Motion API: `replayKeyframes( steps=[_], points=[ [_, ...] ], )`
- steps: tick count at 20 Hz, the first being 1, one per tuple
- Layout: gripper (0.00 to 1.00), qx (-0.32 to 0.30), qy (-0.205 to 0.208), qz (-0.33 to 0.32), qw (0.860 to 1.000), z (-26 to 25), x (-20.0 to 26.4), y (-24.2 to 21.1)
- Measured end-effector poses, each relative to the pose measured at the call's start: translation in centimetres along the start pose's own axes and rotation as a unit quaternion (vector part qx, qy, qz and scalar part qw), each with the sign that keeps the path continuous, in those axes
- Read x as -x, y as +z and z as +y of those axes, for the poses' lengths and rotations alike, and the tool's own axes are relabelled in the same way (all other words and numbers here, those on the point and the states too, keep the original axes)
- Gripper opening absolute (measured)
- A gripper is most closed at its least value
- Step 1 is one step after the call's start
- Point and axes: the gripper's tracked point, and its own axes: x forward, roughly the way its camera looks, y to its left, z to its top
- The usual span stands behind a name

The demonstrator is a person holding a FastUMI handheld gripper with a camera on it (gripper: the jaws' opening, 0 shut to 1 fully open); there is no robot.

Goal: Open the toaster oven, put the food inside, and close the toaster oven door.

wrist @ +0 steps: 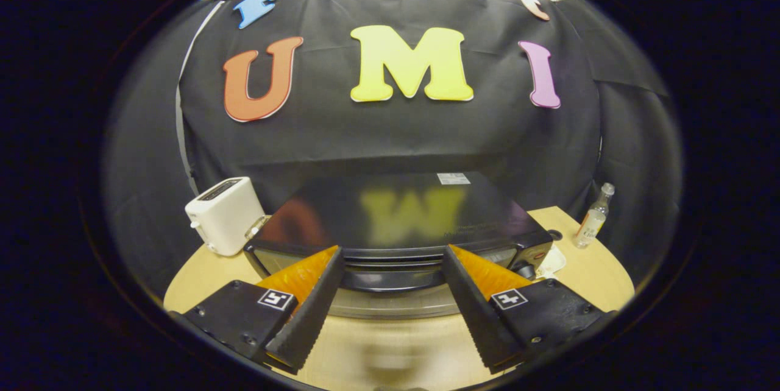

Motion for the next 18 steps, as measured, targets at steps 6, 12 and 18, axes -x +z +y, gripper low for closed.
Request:
replayKeyframes(
  steps=[6,12,18],
  points=[
    [1.00,0.003,0.005,0.009,1.000,0.0,1.7,-1.0],
    [1.00,0.004,0.009,0.016,1.000,-0.1,4.0,-3.0],
    [1.00,0.007,0.014,0.034,0.999,-0.3,6.4,-5.9]
  ],
)
